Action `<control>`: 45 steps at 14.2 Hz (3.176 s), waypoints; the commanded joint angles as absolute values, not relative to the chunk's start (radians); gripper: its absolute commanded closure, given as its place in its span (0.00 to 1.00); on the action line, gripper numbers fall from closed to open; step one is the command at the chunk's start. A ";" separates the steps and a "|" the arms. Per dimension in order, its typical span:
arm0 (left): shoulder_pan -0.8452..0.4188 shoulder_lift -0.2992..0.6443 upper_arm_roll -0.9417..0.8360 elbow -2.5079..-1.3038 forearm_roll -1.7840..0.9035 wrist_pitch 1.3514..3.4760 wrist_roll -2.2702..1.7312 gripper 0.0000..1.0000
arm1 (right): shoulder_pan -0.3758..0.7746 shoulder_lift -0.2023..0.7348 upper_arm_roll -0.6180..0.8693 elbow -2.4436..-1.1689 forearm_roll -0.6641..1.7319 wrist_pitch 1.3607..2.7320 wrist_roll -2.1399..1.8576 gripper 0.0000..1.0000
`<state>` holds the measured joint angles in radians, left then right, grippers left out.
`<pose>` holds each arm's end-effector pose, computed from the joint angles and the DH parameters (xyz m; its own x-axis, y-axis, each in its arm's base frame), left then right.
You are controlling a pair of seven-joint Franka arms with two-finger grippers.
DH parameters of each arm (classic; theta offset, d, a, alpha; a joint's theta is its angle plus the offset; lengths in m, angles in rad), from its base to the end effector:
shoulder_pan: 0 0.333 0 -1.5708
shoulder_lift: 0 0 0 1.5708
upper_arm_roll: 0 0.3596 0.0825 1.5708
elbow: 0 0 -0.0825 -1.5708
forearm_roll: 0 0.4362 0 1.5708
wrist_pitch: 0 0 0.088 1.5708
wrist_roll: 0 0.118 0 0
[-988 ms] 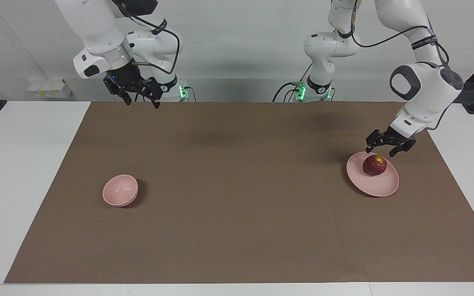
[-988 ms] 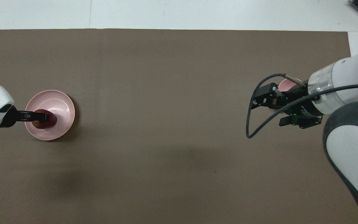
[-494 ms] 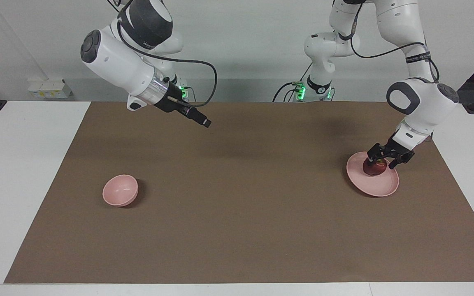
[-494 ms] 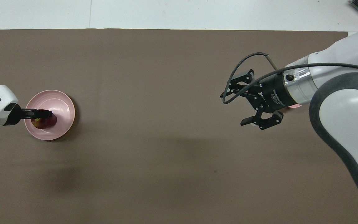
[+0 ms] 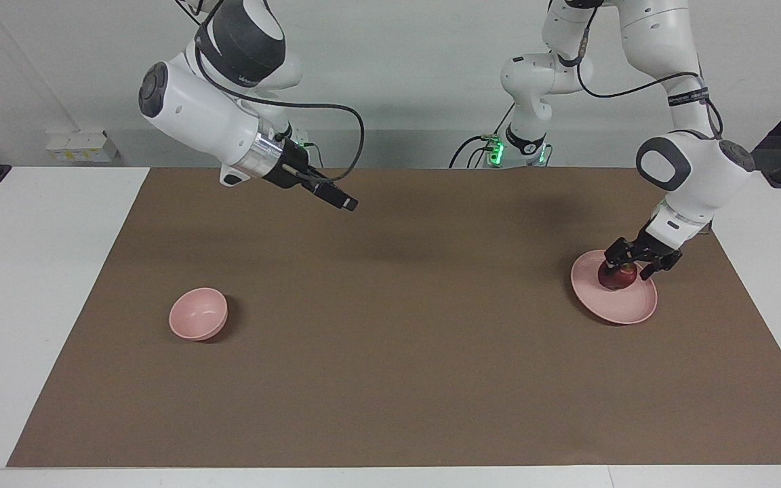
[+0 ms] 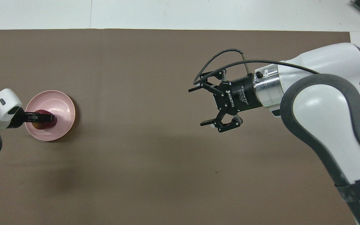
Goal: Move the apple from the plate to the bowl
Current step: 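Grasp the apple with the left gripper while the right gripper approaches, then lift the apple with the left gripper toward the open right gripper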
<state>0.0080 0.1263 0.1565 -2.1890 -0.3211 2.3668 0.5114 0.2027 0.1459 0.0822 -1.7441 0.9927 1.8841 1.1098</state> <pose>0.5915 0.0912 0.3327 0.9850 -0.1117 0.1312 -0.1335 -0.9761 0.1715 0.6270 0.2548 0.5375 0.3494 -0.5178 -0.7809 -0.9316 -0.2815 -0.2302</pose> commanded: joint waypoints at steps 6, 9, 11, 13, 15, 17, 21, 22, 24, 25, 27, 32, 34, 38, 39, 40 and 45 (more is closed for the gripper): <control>0.008 0.077 0.153 -2.178 -0.342 2.315 0.531 1.00 | 0.277 0.126 0.081 -1.851 1.198 2.077 1.154 0.00; 0.003 0.009 0.152 -2.166 -0.342 2.215 0.535 1.00 | 0.299 0.120 0.081 -1.891 1.262 2.111 1.120 0.00; 0.000 -0.027 0.143 -2.126 -0.344 2.124 0.519 1.00 | 0.302 0.114 0.081 -1.905 1.266 2.120 1.111 0.00; -0.002 -0.046 0.130 -2.096 -0.359 2.024 0.470 1.00 | 0.299 0.100 0.081 -1.954 1.267 2.115 1.024 0.00; -0.003 -0.054 0.103 -2.086 -0.478 1.988 0.433 1.00 | 0.298 0.095 0.081 -1.962 1.267 2.112 1.020 0.00; -0.005 -0.060 0.049 -2.086 -0.610 1.985 0.378 1.00 | 0.301 0.095 0.081 -1.962 1.270 2.115 1.020 0.00; -0.011 -0.067 -0.008 -2.094 -0.869 1.986 0.319 1.00 | 0.305 0.094 0.081 -1.962 1.292 2.123 1.026 0.00; -0.012 -0.071 -0.011 -2.101 -0.918 1.993 0.319 1.00 | 0.308 0.094 0.081 -1.960 1.293 2.125 1.028 0.00; -0.015 -0.081 -0.029 -2.109 -1.033 1.994 0.316 1.00 | 0.322 0.094 0.081 -1.962 1.293 2.158 1.049 0.00; -0.017 -0.086 -0.034 -2.117 -1.084 1.997 0.316 1.00 | 0.339 0.095 0.083 -1.959 1.299 2.193 1.075 0.00; -0.017 -0.097 -0.066 -2.128 -1.191 2.017 0.316 1.00 | 0.379 0.097 0.083 -1.960 1.305 2.287 1.097 0.00; -0.017 -0.127 -0.158 -2.175 -1.371 2.127 0.314 1.00 | 0.426 0.109 0.081 -1.947 1.301 2.368 1.124 0.00; -0.037 -0.143 -0.184 -2.195 -1.428 2.179 0.314 1.00 | 0.440 0.109 0.081 -1.948 1.299 2.393 1.126 0.00; -0.077 -0.166 -0.186 -2.229 -1.434 2.218 0.314 1.00 | 0.465 0.107 0.081 -1.948 1.301 2.407 1.134 0.00; -0.089 -0.173 -0.189 -2.233 -1.434 2.220 0.314 1.00 | 0.475 0.107 0.081 -1.948 1.301 2.410 1.138 0.00; -0.090 -0.179 -0.190 -2.243 -1.436 2.221 0.314 1.00 | 0.482 0.106 0.081 -1.948 1.301 2.428 1.144 0.00; -0.104 -0.229 -0.213 -2.306 -1.434 2.221 0.313 1.00 | 0.528 0.106 0.081 -1.948 1.301 2.471 1.170 0.00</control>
